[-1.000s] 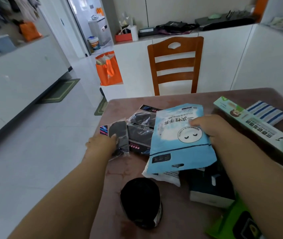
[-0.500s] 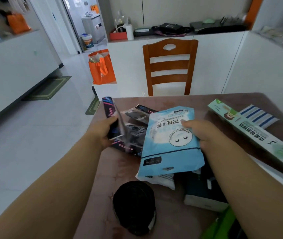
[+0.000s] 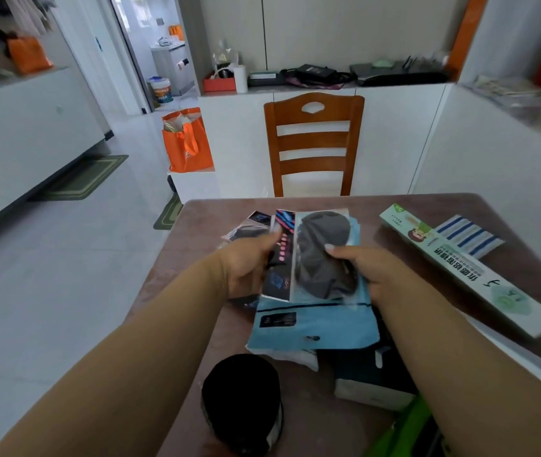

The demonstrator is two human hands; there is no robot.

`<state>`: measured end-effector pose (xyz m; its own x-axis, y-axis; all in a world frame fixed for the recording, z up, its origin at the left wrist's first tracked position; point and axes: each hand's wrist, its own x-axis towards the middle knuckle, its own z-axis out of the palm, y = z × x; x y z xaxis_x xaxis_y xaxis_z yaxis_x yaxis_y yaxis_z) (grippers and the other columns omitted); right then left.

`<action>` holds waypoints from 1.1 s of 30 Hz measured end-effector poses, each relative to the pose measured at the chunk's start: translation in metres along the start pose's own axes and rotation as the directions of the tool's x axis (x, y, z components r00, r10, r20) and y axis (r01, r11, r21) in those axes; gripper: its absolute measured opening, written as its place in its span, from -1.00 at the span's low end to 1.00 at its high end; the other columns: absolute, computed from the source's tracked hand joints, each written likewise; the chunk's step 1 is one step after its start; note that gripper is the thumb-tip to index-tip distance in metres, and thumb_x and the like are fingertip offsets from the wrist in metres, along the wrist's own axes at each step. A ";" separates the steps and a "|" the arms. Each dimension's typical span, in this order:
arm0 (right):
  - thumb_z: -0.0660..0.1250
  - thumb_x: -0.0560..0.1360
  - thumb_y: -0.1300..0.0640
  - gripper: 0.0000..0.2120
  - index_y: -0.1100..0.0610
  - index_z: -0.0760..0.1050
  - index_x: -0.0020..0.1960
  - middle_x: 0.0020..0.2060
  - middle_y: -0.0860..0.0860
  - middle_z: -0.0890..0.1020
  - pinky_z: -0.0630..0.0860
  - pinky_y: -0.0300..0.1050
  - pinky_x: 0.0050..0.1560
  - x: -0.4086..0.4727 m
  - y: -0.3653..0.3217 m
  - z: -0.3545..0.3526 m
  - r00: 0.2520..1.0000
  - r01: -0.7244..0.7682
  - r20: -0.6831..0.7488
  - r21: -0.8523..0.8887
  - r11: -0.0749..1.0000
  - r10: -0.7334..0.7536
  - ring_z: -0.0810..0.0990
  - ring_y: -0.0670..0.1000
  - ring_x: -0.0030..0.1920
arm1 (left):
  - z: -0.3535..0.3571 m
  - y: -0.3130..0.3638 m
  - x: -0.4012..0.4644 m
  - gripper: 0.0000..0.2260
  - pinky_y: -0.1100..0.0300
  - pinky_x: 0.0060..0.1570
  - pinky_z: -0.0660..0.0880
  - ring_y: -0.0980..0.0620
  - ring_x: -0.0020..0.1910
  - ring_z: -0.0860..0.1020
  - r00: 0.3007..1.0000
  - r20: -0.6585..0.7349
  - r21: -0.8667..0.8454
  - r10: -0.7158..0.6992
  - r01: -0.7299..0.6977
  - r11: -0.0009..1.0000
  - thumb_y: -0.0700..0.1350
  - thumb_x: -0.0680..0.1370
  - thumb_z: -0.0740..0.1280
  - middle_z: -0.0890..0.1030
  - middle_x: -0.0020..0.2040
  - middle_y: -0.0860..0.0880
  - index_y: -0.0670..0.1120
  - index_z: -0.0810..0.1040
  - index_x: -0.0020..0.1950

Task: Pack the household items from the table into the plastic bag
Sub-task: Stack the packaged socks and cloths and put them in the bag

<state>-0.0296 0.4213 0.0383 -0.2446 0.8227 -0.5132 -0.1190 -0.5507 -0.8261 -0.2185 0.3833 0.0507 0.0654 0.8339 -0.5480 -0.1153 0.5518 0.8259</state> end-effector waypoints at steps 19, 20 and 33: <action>0.46 0.39 0.29 -0.71 0.32 0.55 0.09 -0.12 0.24 0.67 0.56 -0.12 -0.34 0.029 -0.008 -0.052 0.969 0.052 -0.226 -0.211 0.976 -0.101 0.67 0.16 -0.22 | -0.018 -0.011 0.106 -0.48 0.11 -0.15 0.42 -0.05 0.11 0.48 0.939 -0.333 -0.129 -0.083 0.042 0.991 0.27 0.55 0.13 0.56 0.24 -0.06 -0.08 0.58 0.24; 0.46 0.40 0.29 -0.71 0.32 0.55 0.09 -0.13 0.24 0.67 0.56 -0.13 -0.36 0.029 -0.009 -0.052 0.970 0.051 -0.223 -0.207 0.977 -0.098 0.67 0.16 -0.23 | -0.020 -0.011 0.106 -0.53 0.10 -0.15 0.44 -0.04 0.07 0.51 0.937 -0.344 -0.204 -0.053 -0.019 0.979 0.22 0.56 0.17 0.60 0.19 -0.09 -0.11 0.59 0.21; 0.20 0.60 0.02 -0.74 0.13 0.49 -0.19 -0.52 0.01 0.66 0.59 -0.15 -0.48 -0.001 -0.012 -0.048 0.987 0.131 -0.106 0.092 0.987 -0.121 0.65 -0.03 -0.52 | 0.013 0.010 0.008 -0.55 0.14 -0.29 0.65 -0.04 -0.23 0.71 0.973 -0.125 -0.245 0.191 -0.217 0.945 0.09 0.62 0.15 0.66 -0.08 -0.22 -0.30 0.57 0.02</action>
<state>0.0183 0.4337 0.0372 -0.1251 0.8935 -0.4312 -0.2380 -0.4490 -0.8613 -0.2062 0.3960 0.0566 -0.0827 0.9163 -0.3920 -0.3659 0.3379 0.8671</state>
